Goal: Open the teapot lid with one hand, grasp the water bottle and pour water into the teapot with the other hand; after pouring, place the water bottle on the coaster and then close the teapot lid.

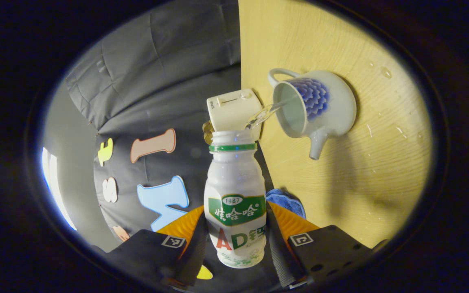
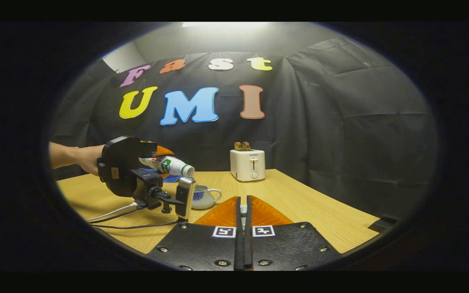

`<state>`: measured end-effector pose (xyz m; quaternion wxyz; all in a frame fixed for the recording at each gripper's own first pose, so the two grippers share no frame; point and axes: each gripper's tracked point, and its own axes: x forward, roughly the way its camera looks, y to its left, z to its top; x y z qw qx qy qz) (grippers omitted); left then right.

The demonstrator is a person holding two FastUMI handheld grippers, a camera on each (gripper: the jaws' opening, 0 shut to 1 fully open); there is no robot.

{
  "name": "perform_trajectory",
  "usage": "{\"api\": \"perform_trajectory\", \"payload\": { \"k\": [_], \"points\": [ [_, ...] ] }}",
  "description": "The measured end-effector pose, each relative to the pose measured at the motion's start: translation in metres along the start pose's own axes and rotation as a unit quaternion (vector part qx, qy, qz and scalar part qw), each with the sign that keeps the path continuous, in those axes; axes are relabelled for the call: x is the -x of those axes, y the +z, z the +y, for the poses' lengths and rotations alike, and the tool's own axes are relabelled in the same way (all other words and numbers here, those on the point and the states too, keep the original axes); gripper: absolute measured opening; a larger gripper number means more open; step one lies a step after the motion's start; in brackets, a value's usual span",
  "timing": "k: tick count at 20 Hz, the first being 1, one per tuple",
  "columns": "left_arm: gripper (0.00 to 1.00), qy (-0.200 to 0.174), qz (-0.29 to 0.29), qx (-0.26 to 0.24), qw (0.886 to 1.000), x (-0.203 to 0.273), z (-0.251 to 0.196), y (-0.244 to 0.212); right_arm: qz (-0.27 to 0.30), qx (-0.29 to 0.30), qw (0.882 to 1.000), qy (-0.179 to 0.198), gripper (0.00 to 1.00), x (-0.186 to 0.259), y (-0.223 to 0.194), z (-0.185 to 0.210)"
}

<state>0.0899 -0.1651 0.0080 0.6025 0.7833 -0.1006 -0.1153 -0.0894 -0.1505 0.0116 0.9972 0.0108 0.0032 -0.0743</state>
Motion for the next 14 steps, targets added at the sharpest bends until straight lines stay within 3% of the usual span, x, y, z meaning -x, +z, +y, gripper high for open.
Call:
{"api": "perform_trajectory", "payload": {
  "k": [2,8,9,13,14],
  "points": [
    [0.83,0.002,0.0,-0.007,1.0,-0.0005,0.0013,-0.0008,-0.001,-0.002,1.0,0.0,0.0,0.0004,-0.0001,-0.0007],
    [0.83,0.01,-0.001,-0.026,1.0,-0.0009,0.0046,-0.0016,-0.006,-0.001,1.0,0.0,0.0,0.0011,0.0042,-0.0011],
    [0.78,0.011,-0.001,-0.028,1.0,-0.0014,0.0043,-0.0013,-0.005,-0.002,1.0,0.0,0.0,0.0007,0.0036,-0.0011],
    [0.83,0.014,-0.004,-0.038,0.999,-0.0001,0.0054,0.0019,-0.004,-0.002,1.0,0.002,0.0,0.0005,0.0032,-0.0003],
    [0.73,0.015,-0.003,-0.041,0.999,-0.0002,0.0063,0.0005,-0.004,-0.002,1.0,0.002,0.0,0.0007,0.0038,-0.0002]
  ]
}}
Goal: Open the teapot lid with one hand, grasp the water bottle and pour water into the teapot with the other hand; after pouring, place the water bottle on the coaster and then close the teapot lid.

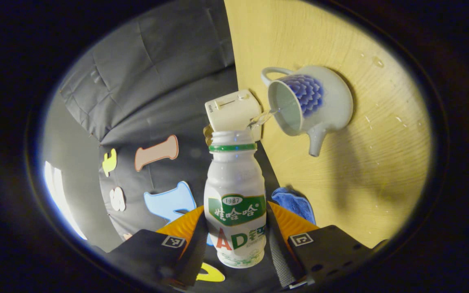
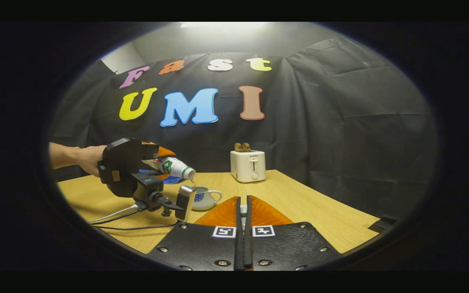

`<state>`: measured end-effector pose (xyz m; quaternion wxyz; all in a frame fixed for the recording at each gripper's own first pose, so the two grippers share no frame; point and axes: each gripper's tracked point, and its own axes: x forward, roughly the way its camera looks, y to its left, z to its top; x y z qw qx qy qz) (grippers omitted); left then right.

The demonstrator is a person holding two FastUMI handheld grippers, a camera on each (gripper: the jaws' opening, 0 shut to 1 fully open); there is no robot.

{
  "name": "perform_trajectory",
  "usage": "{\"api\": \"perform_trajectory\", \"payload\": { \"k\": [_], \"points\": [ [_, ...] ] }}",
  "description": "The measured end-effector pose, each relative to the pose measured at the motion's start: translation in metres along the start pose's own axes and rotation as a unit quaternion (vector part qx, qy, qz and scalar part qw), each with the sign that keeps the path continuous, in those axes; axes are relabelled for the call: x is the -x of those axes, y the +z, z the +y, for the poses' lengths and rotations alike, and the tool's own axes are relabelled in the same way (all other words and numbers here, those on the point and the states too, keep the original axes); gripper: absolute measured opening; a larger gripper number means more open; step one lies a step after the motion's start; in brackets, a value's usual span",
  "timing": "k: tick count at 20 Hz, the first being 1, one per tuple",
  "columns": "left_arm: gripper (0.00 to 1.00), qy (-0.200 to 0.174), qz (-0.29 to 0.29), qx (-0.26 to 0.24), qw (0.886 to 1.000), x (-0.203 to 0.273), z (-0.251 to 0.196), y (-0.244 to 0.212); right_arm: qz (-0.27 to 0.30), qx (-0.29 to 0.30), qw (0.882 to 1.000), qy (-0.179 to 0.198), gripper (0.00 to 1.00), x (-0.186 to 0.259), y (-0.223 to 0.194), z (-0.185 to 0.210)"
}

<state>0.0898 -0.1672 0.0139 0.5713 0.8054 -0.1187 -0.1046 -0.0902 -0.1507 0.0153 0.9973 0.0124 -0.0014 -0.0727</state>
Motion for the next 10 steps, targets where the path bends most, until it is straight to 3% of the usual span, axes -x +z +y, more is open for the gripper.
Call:
{"api": "perform_trajectory", "payload": {
  "k": [1,2,4,5,6,7,8,9,10],
  "points": [
    [0.78,0.001,0.0,-0.004,1.0,-0.0006,0.0002,-0.0004,0.0,0.0,1.0,0.0,0.0,-0.0003,-0.0003,-0.0002],
    [0.73,0.001,0.001,-0.008,1.0,-0.0003,0.0007,0.0,0.0,0.0,1.0,0.0,0.0,-0.0003,0.0,-0.0003],
    [0.73,0.004,0.001,-0.016,1.0,-0.0005,0.0014,-0.001,0.002,0.0,1.0,0.0,0.0,-0.0011,-0.0007,-0.0011],
    [0.82,0.004,0.001,-0.021,1.0,-0.0006,0.0016,-0.0002,0.003,-0.001,1.0,0.0,0.0,-0.0016,-0.0021,-0.0011],
    [0.73,0.006,0.001,-0.024,1.0,-0.0007,0.0023,-0.0009,0.004,-0.002,1.0,0.0,0.0,-0.0017,-0.0025,-0.0015],
    [0.73,0.006,0.0,-0.028,1.0,-0.0008,0.0018,0.0001,0.005,-0.003,1.0,0.0,0.0,-0.0019,-0.0037,-0.0013],
    [0.83,0.007,-0.001,-0.03,1.0,-0.0006,0.0024,0.0013,0.006,-0.003,1.0,-0.001,0.0,-0.0018,-0.0041,-0.0018],
    [0.73,0.009,-0.002,-0.033,0.999,-0.0011,0.0025,0.0018,0.006,-0.003,1.0,-0.001,0.0,-0.0013,-0.0041,-0.0026],
    [0.78,0.009,-0.002,-0.035,0.999,-0.0003,0.0027,0.0009,0.006,-0.003,1.0,-0.002,0.0,-0.0014,-0.0036,-0.0031]
  ]
}}
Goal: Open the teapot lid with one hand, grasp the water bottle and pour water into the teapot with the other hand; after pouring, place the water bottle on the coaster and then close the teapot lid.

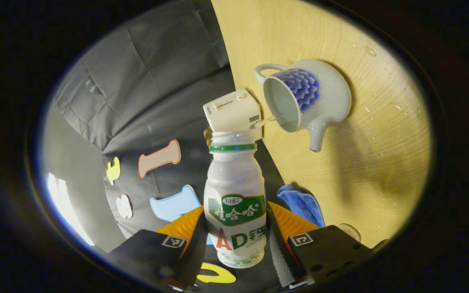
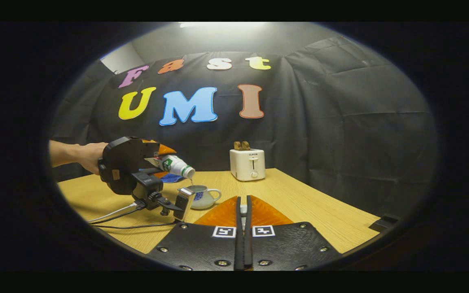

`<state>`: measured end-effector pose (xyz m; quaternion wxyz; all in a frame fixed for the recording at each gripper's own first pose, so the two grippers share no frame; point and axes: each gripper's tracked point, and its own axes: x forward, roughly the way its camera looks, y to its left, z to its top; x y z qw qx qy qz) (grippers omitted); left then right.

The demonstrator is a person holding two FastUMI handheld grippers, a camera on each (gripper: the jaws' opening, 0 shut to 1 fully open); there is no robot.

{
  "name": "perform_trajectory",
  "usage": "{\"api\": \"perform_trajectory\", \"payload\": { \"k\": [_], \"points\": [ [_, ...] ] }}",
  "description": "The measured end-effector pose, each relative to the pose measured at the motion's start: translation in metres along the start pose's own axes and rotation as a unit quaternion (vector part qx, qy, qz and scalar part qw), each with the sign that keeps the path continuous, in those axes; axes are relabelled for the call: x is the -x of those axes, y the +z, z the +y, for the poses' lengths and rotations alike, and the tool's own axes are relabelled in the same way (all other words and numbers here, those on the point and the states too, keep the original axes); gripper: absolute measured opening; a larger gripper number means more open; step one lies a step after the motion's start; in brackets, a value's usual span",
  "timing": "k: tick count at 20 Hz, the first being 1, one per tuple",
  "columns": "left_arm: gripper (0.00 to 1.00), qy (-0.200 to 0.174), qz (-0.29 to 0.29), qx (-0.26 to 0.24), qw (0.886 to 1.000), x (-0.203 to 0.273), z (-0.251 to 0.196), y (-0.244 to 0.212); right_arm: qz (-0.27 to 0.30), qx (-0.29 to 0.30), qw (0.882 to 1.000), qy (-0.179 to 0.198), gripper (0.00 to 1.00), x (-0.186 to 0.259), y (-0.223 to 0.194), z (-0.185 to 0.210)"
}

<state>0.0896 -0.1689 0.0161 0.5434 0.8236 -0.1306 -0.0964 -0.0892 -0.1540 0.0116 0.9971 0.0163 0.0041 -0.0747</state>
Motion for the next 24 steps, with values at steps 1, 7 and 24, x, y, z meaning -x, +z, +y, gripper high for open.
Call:
{"api": "perform_trajectory", "payload": {
  "k": [1,7,24],
  "points": [
    [0.78,0.002,-0.001,-0.002,1.0,0.0,0.001,0.001,0.0,0.0,1.0,-0.001,0.0,0.001,-0.001,0.0],
    [0.77,0.0,-0.006,-0.004,1.0,0.001,0.003,0.008,-0.002,-0.004,1.0,-0.003,0.0,0.002,-0.001,-0.003],
    [0.78,-0.038,-0.028,0.056,0.997,0.0,-0.017,0.023,0.0,-0.004,1.0,-0.008,0.0,0.001,-0.001,-0.006]
  ]
}}
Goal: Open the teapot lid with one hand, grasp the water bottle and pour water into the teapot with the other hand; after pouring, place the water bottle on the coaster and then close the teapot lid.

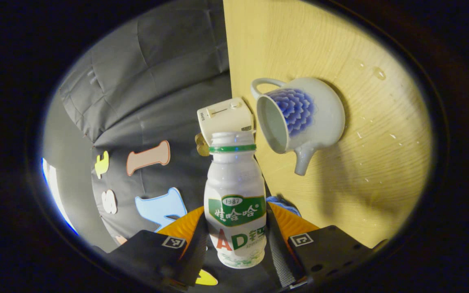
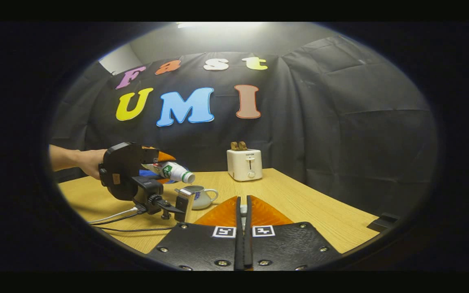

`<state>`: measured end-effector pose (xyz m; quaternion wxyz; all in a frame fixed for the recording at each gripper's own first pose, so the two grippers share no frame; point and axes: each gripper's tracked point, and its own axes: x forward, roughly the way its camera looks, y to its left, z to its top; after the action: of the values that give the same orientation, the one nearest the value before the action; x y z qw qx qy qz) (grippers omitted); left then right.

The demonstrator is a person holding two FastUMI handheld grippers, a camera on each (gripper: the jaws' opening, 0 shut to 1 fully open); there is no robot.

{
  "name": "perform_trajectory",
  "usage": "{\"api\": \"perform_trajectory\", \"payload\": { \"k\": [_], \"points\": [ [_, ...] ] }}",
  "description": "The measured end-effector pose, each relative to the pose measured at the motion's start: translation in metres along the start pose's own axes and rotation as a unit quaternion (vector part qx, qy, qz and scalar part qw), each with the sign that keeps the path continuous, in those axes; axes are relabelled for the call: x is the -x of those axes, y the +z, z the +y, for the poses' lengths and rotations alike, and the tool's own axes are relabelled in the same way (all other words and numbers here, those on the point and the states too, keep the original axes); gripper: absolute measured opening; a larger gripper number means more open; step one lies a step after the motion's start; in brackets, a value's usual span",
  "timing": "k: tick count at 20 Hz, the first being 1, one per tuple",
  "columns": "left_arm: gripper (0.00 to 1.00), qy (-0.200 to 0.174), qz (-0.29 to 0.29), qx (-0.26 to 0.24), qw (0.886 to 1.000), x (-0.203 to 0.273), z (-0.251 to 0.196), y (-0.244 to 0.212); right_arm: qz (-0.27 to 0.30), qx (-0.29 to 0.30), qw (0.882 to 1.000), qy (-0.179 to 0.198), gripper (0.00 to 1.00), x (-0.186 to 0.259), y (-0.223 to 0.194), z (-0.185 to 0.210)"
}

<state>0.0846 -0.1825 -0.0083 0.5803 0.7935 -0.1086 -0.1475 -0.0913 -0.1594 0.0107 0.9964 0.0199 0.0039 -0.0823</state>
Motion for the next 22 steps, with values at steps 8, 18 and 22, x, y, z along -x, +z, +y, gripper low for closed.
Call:
{"api": "perform_trajectory", "payload": {
  "k": [8,18,22],
  "points": [
    [0.83,-0.01,-0.03,0.118,0.993,0.003,-0.005,0.009,-0.022,0.003,1.0,0.014,0.0,0.004,0.012,0.009],
    [0.83,0.029,-0.055,0.335,0.94,0.011,0.007,-0.005,-0.037,0.019,0.998,0.05,0.0,-0.005,0.034,0.031],
    [0.83,0.035,-0.057,0.456,0.887,0.038,0.007,-0.029,-0.03,0.016,0.996,0.085,0.01,-0.019,0.039,0.05]
  ]
}}
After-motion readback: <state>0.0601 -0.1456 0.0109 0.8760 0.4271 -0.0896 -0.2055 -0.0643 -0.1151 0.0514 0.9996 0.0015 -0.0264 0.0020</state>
